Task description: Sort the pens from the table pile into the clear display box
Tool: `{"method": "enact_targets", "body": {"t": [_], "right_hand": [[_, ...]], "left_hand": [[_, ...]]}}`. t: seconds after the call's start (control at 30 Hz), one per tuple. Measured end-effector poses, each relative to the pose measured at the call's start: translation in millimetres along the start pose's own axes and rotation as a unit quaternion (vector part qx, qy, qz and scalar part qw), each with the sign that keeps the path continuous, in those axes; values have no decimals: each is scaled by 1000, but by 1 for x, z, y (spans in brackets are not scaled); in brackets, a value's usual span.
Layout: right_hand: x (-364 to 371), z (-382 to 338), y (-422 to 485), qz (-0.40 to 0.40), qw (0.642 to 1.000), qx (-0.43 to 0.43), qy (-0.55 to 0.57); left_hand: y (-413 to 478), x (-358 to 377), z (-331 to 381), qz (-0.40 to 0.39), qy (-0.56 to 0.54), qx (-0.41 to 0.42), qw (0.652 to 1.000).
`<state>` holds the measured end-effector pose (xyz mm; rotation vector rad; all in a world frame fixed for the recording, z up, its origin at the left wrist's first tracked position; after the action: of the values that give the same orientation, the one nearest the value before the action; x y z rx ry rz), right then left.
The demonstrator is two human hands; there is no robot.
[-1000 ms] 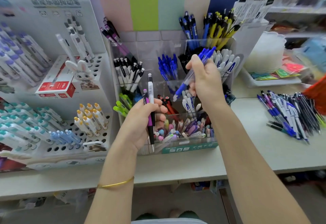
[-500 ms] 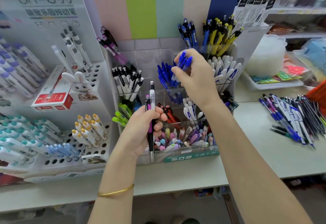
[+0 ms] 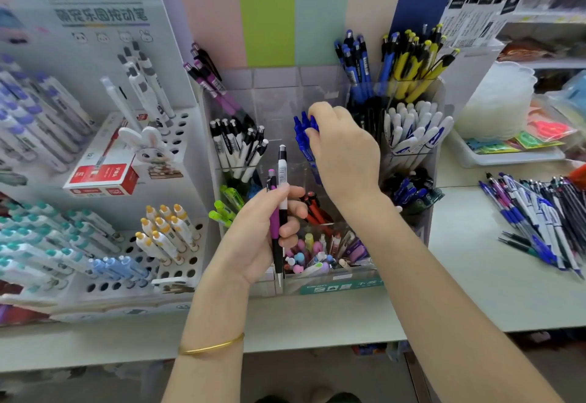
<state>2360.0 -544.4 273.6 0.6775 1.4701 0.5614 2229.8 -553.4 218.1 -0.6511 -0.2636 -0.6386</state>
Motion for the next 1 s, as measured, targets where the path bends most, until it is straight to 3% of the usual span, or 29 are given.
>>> {"method": "enact_targets", "body": {"t": [0.13,0.2,0.4,0.5,0.57,0.63,0.7,0.83,0.9,1.0], "right_hand": [[6,-4,-3,-75,995,41,-47],[5,-5,-7,-75,995,40,-56],[5,-7,-20,19,999,-6,-44],[-13,-13,-23,85,991,-9,105],[-24,-18,-23,64,952,46,295],[-22,-29,-23,-65,884,121,448],[-20,-40,-26,-179,819,158,522],[-19,-43,-25,-282,702,176,630],[-18,-44,-23,-330,677,141,642],[-17,-48,-20,-350,682,101,635]], "left_hand": [[-2,-2,0,-24,-56,-4,998],[-4,-3,1,-36,-69,2,997],[-9,-6,1,-51,-66,14,996],[-10,-8,0,-54,-52,26,997],[-12,-8,0,-64,-32,28,997],[-14,-8,-1,-68,-1,22,997],[-18,-9,-1,-67,24,20,997],[-23,-15,-1,-41,48,26,998],[-25,-20,0,-17,62,28,998],[-29,-25,2,2,60,37,997]]}}
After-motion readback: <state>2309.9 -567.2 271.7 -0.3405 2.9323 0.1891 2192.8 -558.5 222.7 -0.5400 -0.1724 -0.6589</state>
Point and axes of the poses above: each hand's wrist, its own y-axis towards the middle knuckle, its own x-axis out of the palm, z = x × y, the point moved 4 cm from there along y, towards the middle knuckle, and after that the axes turned 13 degrees about -x, right-handed, at the moved point
